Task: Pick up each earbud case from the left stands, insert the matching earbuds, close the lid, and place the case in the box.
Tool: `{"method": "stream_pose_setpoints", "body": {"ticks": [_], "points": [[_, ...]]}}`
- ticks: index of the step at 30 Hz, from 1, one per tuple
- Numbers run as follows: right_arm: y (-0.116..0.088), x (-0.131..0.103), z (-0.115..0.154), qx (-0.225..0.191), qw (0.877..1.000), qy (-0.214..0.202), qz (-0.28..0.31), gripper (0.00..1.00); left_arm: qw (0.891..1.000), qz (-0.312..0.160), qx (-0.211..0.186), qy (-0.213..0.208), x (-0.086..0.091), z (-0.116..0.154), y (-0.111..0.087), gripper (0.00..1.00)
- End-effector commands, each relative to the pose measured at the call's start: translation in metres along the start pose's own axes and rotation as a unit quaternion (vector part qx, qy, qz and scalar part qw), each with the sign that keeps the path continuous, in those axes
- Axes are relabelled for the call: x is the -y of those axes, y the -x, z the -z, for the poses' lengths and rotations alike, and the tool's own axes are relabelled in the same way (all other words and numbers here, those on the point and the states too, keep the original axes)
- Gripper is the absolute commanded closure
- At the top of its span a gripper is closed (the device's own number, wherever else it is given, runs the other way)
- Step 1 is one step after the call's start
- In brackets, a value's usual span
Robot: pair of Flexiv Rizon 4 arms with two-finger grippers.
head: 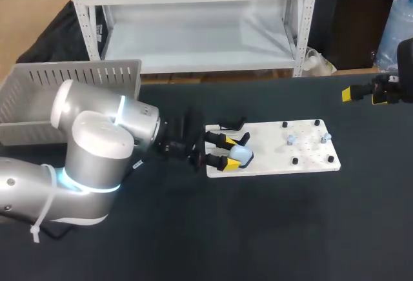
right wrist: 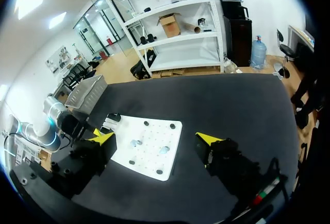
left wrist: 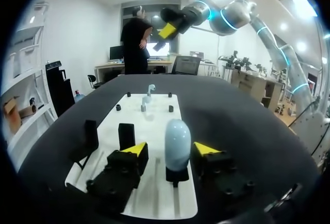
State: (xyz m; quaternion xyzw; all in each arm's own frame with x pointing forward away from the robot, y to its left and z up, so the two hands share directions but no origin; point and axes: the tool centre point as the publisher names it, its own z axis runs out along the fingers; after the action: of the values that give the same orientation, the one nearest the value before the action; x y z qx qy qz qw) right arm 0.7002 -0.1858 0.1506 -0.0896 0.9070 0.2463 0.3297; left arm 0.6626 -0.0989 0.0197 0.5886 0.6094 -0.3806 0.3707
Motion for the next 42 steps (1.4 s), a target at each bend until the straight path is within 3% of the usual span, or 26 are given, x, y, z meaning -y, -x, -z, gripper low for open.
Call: {"method": "stream_pose_setpoints", "body": {"ticks": [1, 8, 14, 24, 34, 42], "points": [[0.000, 0.000, 0.000, 0.000, 1.000, 0.000, 0.000, 0.00, 1.000, -0.001, 0.002, 0.000, -0.001, -0.001, 0.000, 0.48], [0.000, 0.000, 0.000, 0.000, 1.000, 0.000, 0.000, 0.00, 1.000, -0.001, 0.002, 0.001, -0.001, -0.001, 0.000, 0.58], [0.000, 0.000, 0.000, 0.000, 1.000, 0.000, 0.000, 0.00, 1.000, -0.003, 0.004, 0.002, 0.000, 0.000, -0.001, 1.00], [0.000, 0.000, 0.000, 0.000, 1.000, 0.000, 0.000, 0.00, 1.000, -0.014, 0.027, -0.005, 0.010, 0.019, 0.010, 1.00], [0.000, 0.000, 0.000, 0.000, 1.000, 0.000, 0.000, 0.00, 0.994, -0.043, 0.095, -0.007, 0.032, 0.038, 0.039, 1.00], [0.000, 0.000, 0.000, 0.000, 1.000, 0.000, 0.000, 0.00, 0.992, -0.037, 0.122, 0.008, 0.028, 0.049, 0.059, 1.00]]}}
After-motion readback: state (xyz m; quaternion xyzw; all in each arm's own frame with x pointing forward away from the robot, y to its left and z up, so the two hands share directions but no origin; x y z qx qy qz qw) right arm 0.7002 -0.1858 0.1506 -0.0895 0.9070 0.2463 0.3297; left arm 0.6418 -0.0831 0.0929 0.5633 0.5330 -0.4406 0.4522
